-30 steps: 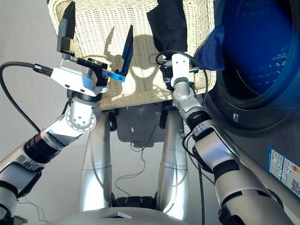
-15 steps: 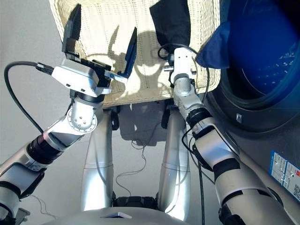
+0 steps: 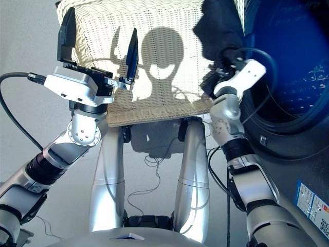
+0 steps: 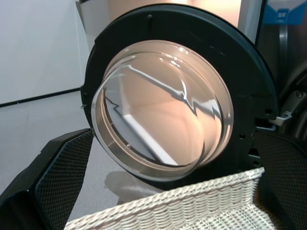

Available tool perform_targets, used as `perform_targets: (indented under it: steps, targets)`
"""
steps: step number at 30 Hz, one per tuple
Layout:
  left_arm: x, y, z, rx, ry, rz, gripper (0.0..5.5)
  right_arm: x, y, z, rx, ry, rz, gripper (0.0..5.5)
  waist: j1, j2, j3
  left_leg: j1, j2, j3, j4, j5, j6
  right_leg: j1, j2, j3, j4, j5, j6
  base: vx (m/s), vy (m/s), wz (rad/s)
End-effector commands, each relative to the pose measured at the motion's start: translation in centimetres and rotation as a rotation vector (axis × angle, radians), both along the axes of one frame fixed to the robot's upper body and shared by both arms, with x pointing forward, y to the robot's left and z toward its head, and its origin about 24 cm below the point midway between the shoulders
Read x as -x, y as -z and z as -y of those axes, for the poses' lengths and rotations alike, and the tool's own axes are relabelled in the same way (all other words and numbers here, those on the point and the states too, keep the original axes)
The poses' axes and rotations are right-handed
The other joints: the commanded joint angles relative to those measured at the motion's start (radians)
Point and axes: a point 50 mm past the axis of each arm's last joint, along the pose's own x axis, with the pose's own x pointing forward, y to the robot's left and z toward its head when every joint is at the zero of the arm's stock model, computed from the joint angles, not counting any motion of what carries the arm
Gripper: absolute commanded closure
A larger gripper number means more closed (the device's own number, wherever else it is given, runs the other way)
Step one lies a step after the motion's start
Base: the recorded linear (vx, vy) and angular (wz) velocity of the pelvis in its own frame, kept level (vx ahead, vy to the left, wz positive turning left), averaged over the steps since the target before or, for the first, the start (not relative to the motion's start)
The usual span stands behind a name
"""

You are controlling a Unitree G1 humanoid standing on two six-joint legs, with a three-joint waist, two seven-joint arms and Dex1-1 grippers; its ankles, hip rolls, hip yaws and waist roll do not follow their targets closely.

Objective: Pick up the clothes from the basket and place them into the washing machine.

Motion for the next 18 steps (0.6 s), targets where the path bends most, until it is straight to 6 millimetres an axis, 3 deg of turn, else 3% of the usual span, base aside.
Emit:
perform_targets:
  steps: [1, 10, 18]
  targets:
    - [2.5, -1.7, 0.0, 0.037, 0.083, 0.147, 0.00, 2.5, -4.4, 3.7, -0.049, 0.214, 0.241, 5.50, -0.038, -0.005, -0.016, 0.026, -0.022, 0.091, -0.064, 0.062, 0.061, 0.021, 0.038, -0.035, -0.123, 0.102, 0.010, 0.000, 0.000, 0.000]
    - [2.7, -2.0, -0.1, 0.054, 0.077, 0.174, 0.00, 3.4, -6.6, 8.1, -0.087, 0.522, 0.231, 5.50, -0.026, 0.001, -0.016, 0.039, -0.022, 0.088, -0.065, 0.055, 0.059, 0.039, 0.035, -0.037, -0.127, 0.093, 0.012, 0.000, 0.000, 0.000]
    - [3.0, -1.9, 0.3, 0.026, 0.096, 0.177, 0.00, 3.6, -7.2, 13.6, -0.071, 0.748, -0.004, 5.50, -0.008, 0.005, -0.016, 0.038, -0.022, 0.085, -0.066, 0.053, 0.057, 0.043, 0.027, -0.039, -0.129, 0.096, 0.012, 0.000, 0.000, 0.000]
